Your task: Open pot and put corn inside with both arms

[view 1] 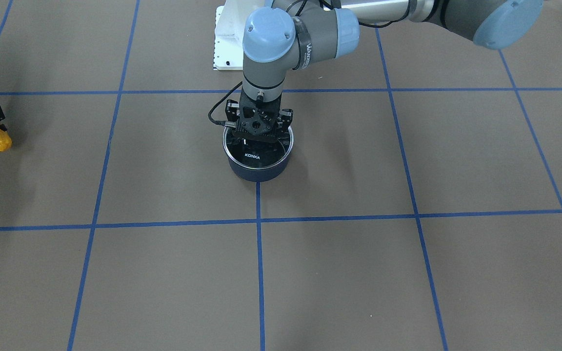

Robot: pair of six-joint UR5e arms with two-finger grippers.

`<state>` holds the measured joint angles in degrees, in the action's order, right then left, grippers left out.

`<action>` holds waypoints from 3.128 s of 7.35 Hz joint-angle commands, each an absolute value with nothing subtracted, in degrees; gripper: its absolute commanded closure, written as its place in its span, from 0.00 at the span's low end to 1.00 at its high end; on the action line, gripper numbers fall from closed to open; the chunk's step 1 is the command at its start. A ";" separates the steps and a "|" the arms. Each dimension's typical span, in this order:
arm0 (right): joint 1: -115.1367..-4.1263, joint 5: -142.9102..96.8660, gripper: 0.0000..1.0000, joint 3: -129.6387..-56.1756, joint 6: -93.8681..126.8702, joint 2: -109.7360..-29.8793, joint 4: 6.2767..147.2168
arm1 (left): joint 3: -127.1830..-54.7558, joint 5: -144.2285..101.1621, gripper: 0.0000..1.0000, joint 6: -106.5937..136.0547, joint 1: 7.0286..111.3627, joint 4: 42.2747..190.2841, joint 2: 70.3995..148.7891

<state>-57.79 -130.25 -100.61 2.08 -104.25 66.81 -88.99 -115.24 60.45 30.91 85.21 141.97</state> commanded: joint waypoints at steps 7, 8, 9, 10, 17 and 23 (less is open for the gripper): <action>-59.41 -134.38 0.63 -105.55 2.99 -81.61 92.14 | -93.77 -118.21 0.37 59.07 35.06 84.81 138.35; -59.15 -135.17 0.63 -105.90 3.25 -75.82 97.85 | -94.56 -119.34 0.37 56.45 36.98 84.55 137.12; -57.24 -135.78 0.63 -105.91 7.60 -69.93 101.48 | -95.44 -120.31 0.37 54.60 38.57 84.55 135.54; -54.08 -135.62 0.63 -105.73 13.13 -66.31 101.51 | -95.45 -121.63 0.37 51.88 40.67 84.55 134.22; -30.36 -114.92 0.63 -100.76 51.79 -48.36 93.23 | -95.89 -128.67 0.37 28.94 54.48 84.73 122.53; -28.30 -113.03 0.00 -97.82 52.56 -46.23 89.56 | -95.63 -128.76 0.37 18.63 58.80 85.52 114.70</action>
